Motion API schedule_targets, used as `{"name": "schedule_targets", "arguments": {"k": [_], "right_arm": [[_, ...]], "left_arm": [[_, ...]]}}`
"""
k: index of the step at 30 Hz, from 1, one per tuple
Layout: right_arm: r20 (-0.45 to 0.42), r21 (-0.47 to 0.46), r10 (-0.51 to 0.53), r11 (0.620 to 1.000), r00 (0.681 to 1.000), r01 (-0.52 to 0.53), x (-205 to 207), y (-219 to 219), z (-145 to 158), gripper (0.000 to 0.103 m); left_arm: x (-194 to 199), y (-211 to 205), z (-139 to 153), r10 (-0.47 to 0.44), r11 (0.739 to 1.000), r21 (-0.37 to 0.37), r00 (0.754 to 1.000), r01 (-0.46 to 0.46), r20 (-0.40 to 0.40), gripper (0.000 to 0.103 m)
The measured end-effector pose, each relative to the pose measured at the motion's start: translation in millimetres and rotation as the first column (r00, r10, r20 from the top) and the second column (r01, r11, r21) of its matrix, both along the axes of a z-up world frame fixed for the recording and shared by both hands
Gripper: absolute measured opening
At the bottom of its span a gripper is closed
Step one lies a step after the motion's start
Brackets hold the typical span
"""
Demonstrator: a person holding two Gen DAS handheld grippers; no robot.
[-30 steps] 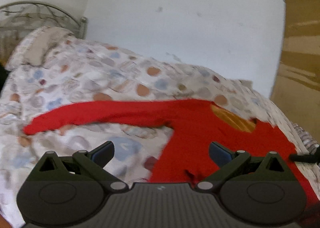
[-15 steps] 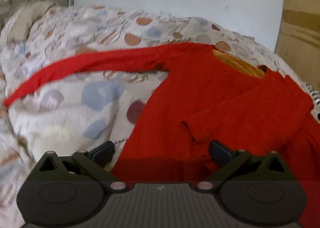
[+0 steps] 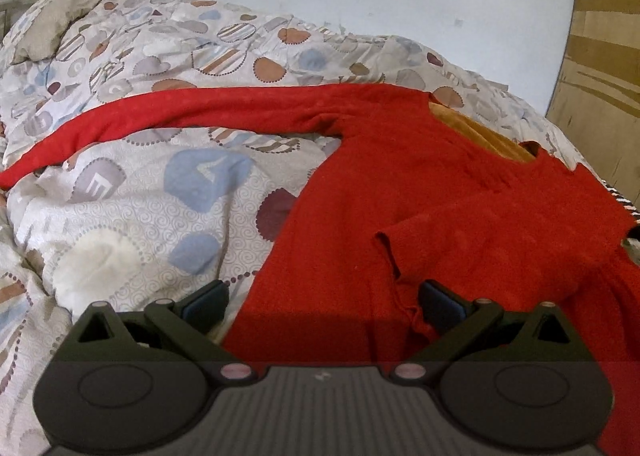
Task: Fold small clothes
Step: 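Move the left tool toward the other sleeve cuff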
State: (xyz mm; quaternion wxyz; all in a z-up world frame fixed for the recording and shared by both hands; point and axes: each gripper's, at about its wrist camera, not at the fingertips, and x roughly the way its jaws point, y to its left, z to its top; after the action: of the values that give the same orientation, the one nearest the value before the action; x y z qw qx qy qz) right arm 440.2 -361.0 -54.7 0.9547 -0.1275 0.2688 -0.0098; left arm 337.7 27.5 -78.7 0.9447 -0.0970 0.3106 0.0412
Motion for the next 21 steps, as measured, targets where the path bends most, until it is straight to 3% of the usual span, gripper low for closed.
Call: {"name": "schedule_targets", "arguments": {"k": [2, 8, 13, 16, 18, 21], "right_arm": [[-0.043, 0.108, -0.032, 0.993, 0.999, 0.037, 1, -13, -6, 0.003], [-0.065, 0.091, -0.045, 0.995, 0.997, 0.051, 6, -4, -18, 0.005], [-0.041, 0.112, -0.043, 0.993, 0.998, 0.047, -5, -9, -12, 0.018], [-0.018, 0.144, -0.07, 0.987, 0.997, 0.072, -17, -16, -6, 0.039], [-0.006, 0.148, -0.101, 0.984, 0.995, 0.1, -27, -17, -1, 0.062], [0.012, 0.195, -0.107, 0.975, 0.994, 0.102, -46, -16, 9, 0.087]], "left_arm": [[0, -2, 0, 0.001, 1.0, 0.01, 1.0, -0.001, 0.0, 0.103], [-2, 2, 3, -0.005, 1.0, -0.009, 1.0, 0.005, 0.002, 0.102], [-15, 22, 24, 0.016, 0.998, -0.058, 1.0, -0.016, 0.008, 0.103], [-24, 50, 42, 0.035, 0.995, -0.095, 0.999, -0.032, 0.028, 0.103], [-30, 73, 54, 0.066, 0.994, -0.086, 0.996, -0.061, 0.053, 0.103], [-27, 112, 61, 0.097, 0.992, -0.082, 0.994, -0.093, 0.052, 0.103]]}}
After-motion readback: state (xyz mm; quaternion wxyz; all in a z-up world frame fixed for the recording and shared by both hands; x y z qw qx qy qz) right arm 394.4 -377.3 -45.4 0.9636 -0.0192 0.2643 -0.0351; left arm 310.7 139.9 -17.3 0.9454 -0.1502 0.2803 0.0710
